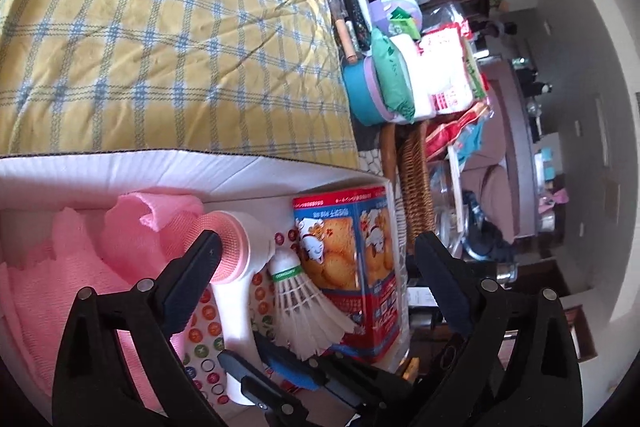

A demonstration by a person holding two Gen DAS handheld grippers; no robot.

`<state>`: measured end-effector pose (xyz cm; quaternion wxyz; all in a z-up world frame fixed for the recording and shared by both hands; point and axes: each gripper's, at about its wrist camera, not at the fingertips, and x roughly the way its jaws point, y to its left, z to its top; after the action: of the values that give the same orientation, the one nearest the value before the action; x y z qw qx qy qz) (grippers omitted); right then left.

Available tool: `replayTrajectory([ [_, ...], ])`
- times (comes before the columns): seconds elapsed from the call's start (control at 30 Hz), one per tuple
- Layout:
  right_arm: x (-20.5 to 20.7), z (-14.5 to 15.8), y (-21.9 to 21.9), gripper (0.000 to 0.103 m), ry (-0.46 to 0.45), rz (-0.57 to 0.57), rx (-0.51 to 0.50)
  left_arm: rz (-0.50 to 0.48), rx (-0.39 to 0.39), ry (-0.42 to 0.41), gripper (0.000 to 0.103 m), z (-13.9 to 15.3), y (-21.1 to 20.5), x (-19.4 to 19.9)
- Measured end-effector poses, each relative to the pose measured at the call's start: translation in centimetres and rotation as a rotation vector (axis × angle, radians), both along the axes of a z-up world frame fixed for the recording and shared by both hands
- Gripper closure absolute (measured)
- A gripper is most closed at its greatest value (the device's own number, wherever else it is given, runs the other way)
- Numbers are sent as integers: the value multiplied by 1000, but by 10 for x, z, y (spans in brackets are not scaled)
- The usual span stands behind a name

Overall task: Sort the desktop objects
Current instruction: 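Set the facial brush upright in the box and open the right gripper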

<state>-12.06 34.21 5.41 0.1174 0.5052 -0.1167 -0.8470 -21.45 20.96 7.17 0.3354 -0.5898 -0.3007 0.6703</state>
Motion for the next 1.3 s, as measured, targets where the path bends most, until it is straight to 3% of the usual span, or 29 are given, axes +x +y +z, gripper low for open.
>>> replayTrajectory([
  [0.07,1,1,0,83,6,5,7,-16,28,19,7,6,5,2],
  [0.23,-7,2,-3,84,30,19,35,-47,10,45,7,17,9,5],
  [0.53,-18,9,2,85,45,13,57,-9,38,24,7,20,-45,18],
  [0.63,-7,27,11,84,81,9,35,-21,44,28,7,24,-59,29],
  [0.77,6,57,32,73,165,-43,86,-43,59,65,7,37,-76,45],
  [0.83,9,64,46,69,182,-89,114,-58,15,113,1,49,-81,55],
  [0.93,9,59,55,69,157,-108,120,-89,-5,194,0,64,-87,71],
  [1.03,10,56,50,69,140,-51,152,-103,-53,255,0,76,-97,86],
  [1.13,18,58,35,69,156,40,255,-129,-117,311,0,81,-103,99],
  [1.3,16,38,16,73,111,143,377,-167,-148,319,0,77,-107,112],
])
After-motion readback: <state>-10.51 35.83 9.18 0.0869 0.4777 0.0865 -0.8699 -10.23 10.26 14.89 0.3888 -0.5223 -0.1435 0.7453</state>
